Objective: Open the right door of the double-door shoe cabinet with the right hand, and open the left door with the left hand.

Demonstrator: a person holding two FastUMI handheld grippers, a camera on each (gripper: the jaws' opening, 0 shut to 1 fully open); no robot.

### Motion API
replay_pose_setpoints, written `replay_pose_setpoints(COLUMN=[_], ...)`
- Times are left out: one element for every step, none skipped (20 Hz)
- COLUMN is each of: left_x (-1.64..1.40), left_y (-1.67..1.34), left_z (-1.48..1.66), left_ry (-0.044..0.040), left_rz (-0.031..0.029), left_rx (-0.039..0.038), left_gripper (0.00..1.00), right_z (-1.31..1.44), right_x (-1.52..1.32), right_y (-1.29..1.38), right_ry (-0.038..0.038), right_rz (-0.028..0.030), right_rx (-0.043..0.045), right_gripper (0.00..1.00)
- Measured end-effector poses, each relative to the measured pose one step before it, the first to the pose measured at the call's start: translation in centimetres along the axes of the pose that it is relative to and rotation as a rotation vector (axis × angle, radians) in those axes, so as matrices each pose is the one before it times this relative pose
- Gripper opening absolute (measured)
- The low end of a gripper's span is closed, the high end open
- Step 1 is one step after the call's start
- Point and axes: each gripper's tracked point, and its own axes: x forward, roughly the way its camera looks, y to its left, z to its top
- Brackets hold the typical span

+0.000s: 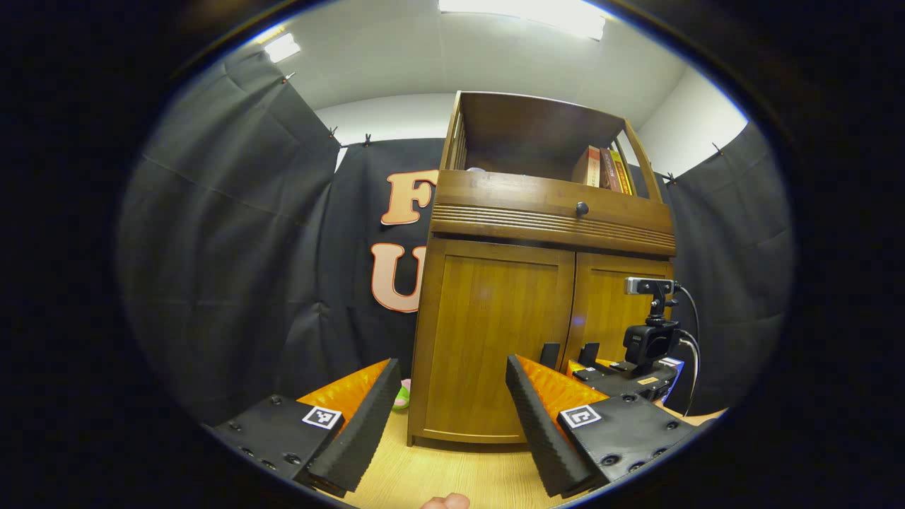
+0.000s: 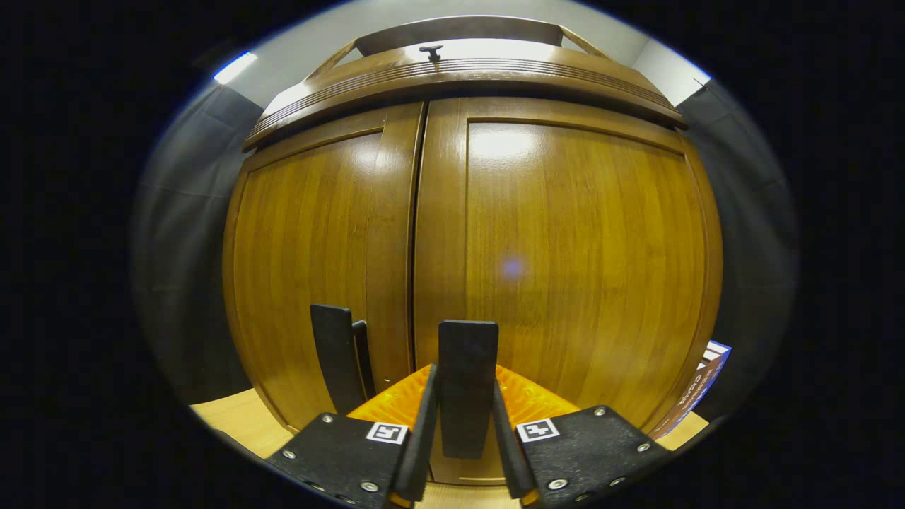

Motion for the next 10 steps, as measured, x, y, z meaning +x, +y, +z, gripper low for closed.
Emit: replay_pose_setpoints(left_x=[-0.025, 0.120, 0.061, -0.137, -0.030, -0.073, -0.099, 0.038, -0.034, -0.099], left_y=[-0.249, -0.331, -0.138, -0.107, -0.132, -0.242, -0.222, -0.047, 0.065, -0.152], left_z=[-0.194, -0.300, -0.085, 0.089, 0.208, 0.067, -0.145, -0.176, 0.089, 0.222], left_ry=[0.00619, 0.00979, 0.00414, 0.00050, -0.00521, -0.00188, 0.00431, 0.00250, -0.00035, -0.00562], left_rz=[-0.00847, -0.00746, -0.00022, -0.00032, -0.00135, -0.00531, -0.00528, 0.00096, 0.00329, 0.00509], left_rx=[-0.00479, 0.00049, 0.00533, 0.00874, 0.00557, 0.00134, -0.00089, -0.00040, -0.00151, -0.00138], left_gripper=[0.95, 0.96, 0.95, 0.95, 0.95, 0.96, 0.96, 0.97, 0.97, 0.96], right_z=[-0.209, -0.268, 0.038, -0.176, 0.086, 0.217, 0.047, -0.048, -0.003, 0.091], right_x=[-0.101, -0.134, 0.025, 0.028, -0.044, -0.003, -0.316, -0.396, -0.538, -0.405], right_y=[0.078, -0.136, 0.039, 0.014, 0.080, 0.088, 0.017, -0.089, -0.006, 0.130], right_ry=[-0.00356, 0.00343, -0.00461, 0.00559, 0.00221, -0.00766, -0.00211, 0.00133, -0.00020, -0.00340], right_rz=[0.00540, 0.00409, -0.00145, 0.00261, 0.00657, 0.00717, 0.00646, 0.00639, 0.00731, 0.01130], right_rx=[0.00755, 0.01874, 0.03469, 0.01012, -0.01378, -0.01870, -0.01507, -0.00743, -0.00115, -0.00109], right_gripper=[0.40, 0.39, 0.35, 0.34, 0.41, 0.20, 0.30, 0.30, 0.30, 0.30])
